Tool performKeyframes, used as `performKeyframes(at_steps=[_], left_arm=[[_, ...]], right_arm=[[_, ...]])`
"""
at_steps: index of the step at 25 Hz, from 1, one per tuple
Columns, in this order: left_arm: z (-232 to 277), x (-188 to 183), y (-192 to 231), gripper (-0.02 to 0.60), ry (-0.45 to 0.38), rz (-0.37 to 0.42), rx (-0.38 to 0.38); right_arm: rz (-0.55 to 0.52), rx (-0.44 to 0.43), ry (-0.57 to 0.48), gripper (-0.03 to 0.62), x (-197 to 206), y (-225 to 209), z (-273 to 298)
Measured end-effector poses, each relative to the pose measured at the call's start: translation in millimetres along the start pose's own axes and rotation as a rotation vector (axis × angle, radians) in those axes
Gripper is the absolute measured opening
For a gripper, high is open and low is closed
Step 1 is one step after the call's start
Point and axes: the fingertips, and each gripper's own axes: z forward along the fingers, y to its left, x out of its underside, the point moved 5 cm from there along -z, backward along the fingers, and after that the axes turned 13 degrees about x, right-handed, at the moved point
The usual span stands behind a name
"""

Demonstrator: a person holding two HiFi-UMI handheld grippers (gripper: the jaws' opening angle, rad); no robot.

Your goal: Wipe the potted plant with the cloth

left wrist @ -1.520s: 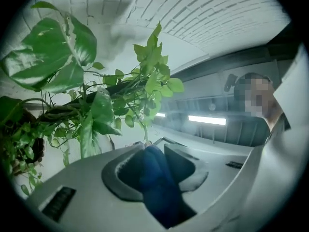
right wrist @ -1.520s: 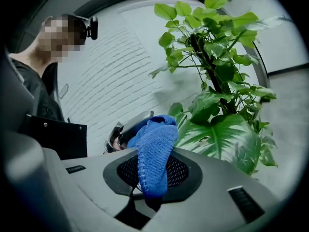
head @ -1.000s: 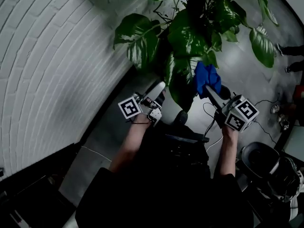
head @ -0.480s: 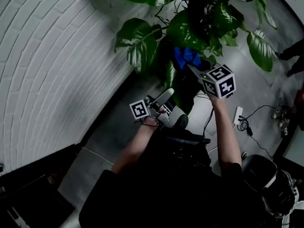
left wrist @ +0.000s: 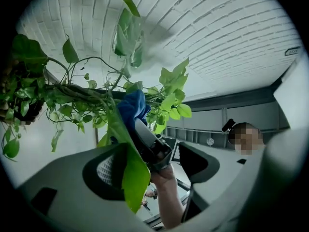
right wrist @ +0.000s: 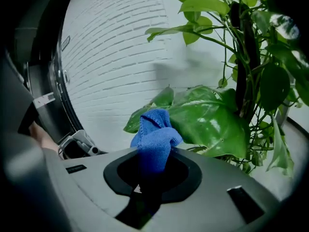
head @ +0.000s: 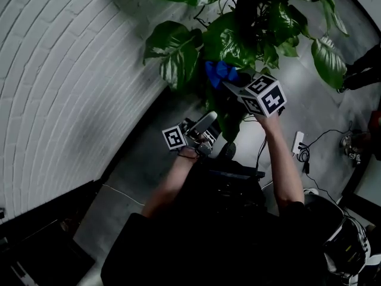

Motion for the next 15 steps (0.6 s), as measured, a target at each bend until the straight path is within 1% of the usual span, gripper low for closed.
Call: performKeyframes(at_steps=[7, 12, 13, 15], left_arm=[[-4, -4, 0, 0.359, -0.007, -0.012, 0.018], [-5, -4, 2, 0.359, 0.001, -0.027, 0.024], [-5, -5, 2, 0.359, 0.004, -0.029, 0.027], [-5, -6, 2, 0.359, 0.009, -0.031, 0.031]], right_arm=[[-0.059, -0.076, 0.04, 0.08, 13, 42, -18], [-0.086, -0.131, 0.062, 0.077, 18, 61, -38], [-0.083, -0.125, 0.057, 0.075, 15, 60, -41], [-0.074, -0.061, 0.025, 0.075, 2, 46, -44]])
